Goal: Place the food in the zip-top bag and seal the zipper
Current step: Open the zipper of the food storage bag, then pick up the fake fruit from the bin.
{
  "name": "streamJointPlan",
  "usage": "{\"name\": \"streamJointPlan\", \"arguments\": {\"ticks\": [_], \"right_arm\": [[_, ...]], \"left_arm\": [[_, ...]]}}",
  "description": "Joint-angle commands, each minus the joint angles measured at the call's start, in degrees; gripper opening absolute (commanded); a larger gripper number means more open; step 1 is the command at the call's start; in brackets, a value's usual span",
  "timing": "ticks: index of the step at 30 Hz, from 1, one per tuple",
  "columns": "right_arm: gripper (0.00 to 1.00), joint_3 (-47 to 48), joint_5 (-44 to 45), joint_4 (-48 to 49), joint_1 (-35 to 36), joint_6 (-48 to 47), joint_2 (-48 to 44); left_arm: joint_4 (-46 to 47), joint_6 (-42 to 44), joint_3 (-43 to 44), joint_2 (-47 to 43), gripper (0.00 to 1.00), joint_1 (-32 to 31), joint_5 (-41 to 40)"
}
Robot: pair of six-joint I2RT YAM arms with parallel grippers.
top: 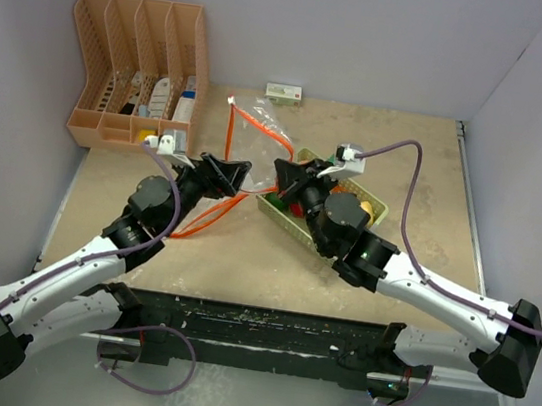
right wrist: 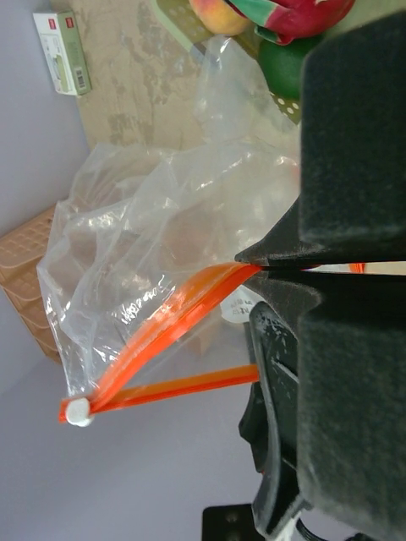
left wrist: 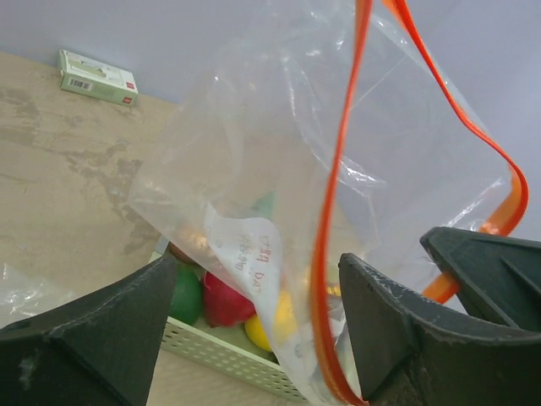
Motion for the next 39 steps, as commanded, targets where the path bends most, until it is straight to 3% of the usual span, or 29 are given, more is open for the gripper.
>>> {"name": "streamJointPlan", "arguments": {"ticks": [1, 3, 4, 9, 13, 21, 23, 25, 28, 32, 36, 39], "right_arm": [[0.00, -0.7, -2.2, 1.5, 0.2, 1.5, -2.4], [0.00, -1.4, -2.4, 0.3, 0.2, 2.1, -3.1], [0.00, -1.7, -2.4, -0.3, 0.2, 2.4, -3.5], [0.00, -3.3, -0.9, -3.8, 0.2, 3.5, -5.4], [0.00, -2.9, 1.9, -9.7, 0.1, 6.1, -5.7], [0.02, -1.4, 7.7, -18.7, 0.2, 7.4, -6.4], [0.20, -0.5, 8.1, -20.4, 0.1, 6.6, -6.4], [0.45, -0.3, 6.2, -17.1, 0.2, 1.1, -7.2], [0.79, -0.4, -4.2, -11.0, 0.2, -8.9, -8.9], [0.85, 1.6, -11.2, -14.6, 0.2, -13.2, -11.1], [0.87, 4.5, -5.4, -25.3, 0.2, -8.0, -13.1], [0.90, 2.8, -3.6, -27.1, 0.2, -7.5, -15.7]], "left_arm": [[7.2, 0.6, -1.0, -0.1, 0.78, -0.2, -2.2], [7.7, 1.4, -0.8, 0.1, 0.69, -0.3, -2.6], [7.9, 2.0, -0.5, 0.2, 0.59, -0.2, -2.6], [7.2, 3.7, 0.5, 0.2, 0.00, -0.2, -3.2], [2.7, 6.1, 2.1, -1.6, 0.00, -0.3, -4.4], [-15.8, 13.6, 9.9, -9.3, 0.00, -0.3, -12.6], [-20.1, 15.1, 12.5, -10.4, 0.00, -0.3, -14.9], [-23.7, 16.6, 15.1, -10.9, 0.00, -0.2, -16.3], [-27.2, 18.2, 17.5, -10.5, 0.00, -0.2, -17.7], [-30.5, 19.4, 19.2, -9.3, 0.00, -0.3, -19.2], [-35.6, 20.3, 21.3, -8.5, 0.00, -0.2, -21.9], [-38.5, 20.9, 22.3, -9.0, 0.00, -0.2, -24.6]]}}
